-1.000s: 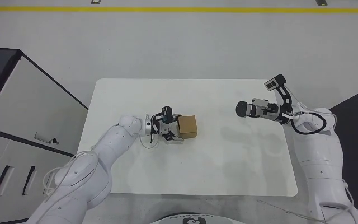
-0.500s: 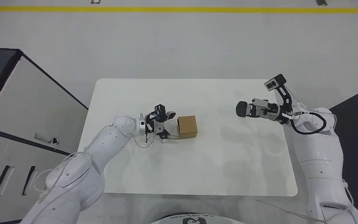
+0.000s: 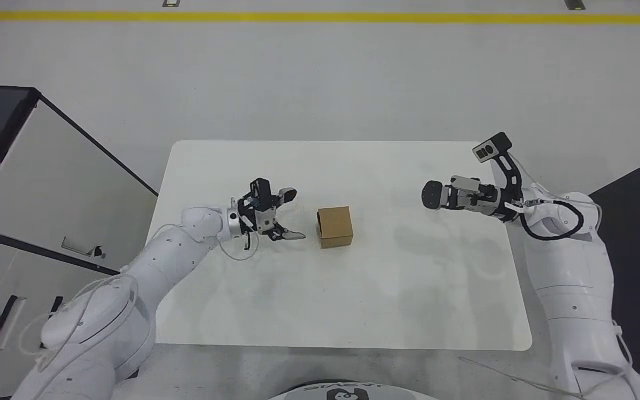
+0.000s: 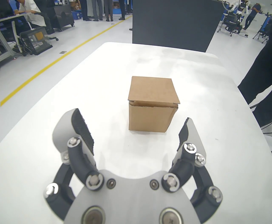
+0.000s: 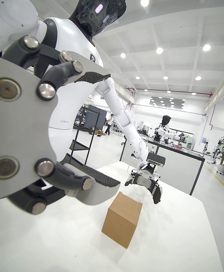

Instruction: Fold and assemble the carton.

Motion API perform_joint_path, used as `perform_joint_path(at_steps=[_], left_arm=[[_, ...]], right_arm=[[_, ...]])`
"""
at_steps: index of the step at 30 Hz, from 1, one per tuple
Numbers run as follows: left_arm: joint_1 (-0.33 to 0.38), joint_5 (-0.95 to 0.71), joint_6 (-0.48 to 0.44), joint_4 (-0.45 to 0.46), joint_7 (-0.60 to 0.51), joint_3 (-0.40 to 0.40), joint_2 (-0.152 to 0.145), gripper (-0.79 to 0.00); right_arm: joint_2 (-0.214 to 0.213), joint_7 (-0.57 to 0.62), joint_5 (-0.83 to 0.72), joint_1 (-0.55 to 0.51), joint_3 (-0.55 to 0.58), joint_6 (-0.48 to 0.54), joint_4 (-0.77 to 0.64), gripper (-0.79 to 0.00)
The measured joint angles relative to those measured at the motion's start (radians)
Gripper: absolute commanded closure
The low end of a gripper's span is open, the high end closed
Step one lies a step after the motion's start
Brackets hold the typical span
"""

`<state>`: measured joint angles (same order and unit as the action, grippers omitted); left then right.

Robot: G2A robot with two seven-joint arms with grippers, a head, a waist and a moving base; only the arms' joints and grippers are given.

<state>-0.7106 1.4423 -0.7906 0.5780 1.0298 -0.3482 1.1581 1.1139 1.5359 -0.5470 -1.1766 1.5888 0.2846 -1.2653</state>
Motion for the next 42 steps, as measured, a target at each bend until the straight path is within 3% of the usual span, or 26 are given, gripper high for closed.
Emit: perform_joint_path(at_steps=[16,27,38,42], left_arm=[[-0.038,-0.056,0.034,0.261,0.034,0.013,-0.174,-0.785],[-0.077,-0.055,0.070,0.373,0.070,-0.001,-0.257,-0.785],[-0.123,-0.045,0.089,0.508,0.089,-0.055,-0.366,-0.785],[-0.127,-0.045,0.087,0.513,0.086,-0.059,-0.372,-0.784]], right_arm=[[0.000,0.000,0.000,0.000,0.000,0.000,0.000,-0.785],[0.000,0.000,0.000,0.000,0.000,0.000,0.000,-0.785],[0.000,0.000,0.000,0.000,0.000,0.000,0.000,-0.785],[0.000,0.000,0.000,0.000,0.000,0.000,0.000,-0.784]])
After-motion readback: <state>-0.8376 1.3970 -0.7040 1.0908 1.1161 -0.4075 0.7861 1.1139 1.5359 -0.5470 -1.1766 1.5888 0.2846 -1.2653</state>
